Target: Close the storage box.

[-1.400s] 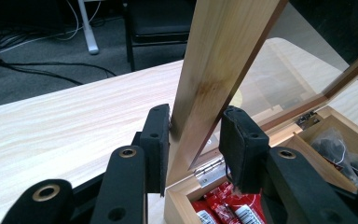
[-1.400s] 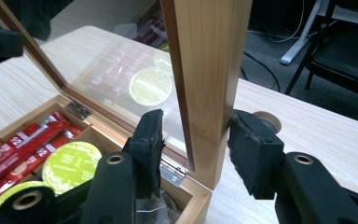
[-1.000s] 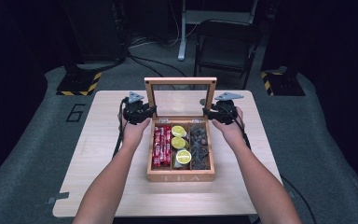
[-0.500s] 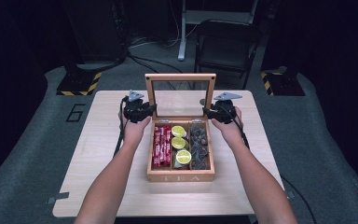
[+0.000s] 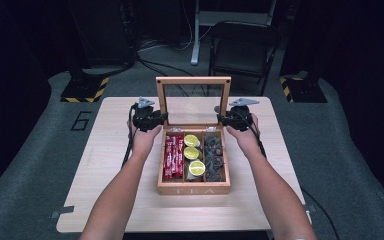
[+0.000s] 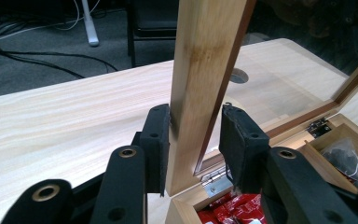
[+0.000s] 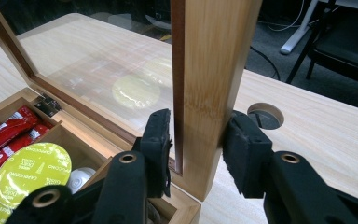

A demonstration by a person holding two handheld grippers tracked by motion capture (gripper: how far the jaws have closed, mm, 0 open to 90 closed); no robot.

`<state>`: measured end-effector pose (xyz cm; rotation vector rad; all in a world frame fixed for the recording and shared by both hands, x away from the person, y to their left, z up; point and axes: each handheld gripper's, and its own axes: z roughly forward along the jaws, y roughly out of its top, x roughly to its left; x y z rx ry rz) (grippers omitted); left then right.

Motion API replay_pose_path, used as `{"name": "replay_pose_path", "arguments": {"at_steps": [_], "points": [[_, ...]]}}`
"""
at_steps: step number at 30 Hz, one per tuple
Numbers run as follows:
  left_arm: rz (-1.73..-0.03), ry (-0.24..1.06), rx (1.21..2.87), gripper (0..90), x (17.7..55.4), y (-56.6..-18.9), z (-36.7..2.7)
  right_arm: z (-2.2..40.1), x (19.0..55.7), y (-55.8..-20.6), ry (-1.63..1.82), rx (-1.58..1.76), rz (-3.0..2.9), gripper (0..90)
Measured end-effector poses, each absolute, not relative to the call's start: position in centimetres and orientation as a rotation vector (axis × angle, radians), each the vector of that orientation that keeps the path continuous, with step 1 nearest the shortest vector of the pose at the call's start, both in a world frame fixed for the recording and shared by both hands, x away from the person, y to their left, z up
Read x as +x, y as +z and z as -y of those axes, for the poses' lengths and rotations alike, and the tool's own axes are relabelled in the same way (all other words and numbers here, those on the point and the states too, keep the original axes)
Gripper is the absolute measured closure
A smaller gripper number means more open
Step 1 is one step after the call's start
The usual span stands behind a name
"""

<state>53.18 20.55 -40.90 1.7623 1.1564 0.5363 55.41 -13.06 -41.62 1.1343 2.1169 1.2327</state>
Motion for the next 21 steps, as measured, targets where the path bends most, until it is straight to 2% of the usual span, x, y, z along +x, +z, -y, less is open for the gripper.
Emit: {"name": "replay_pose_path", "arguments": {"at_steps": [21], "points": [[-1.134,0.480,1.772,55.0,50.9,-40.7,-20.8,12.9,56.4,-41.6,1.209,1.182,-2.124,62.8]]}}
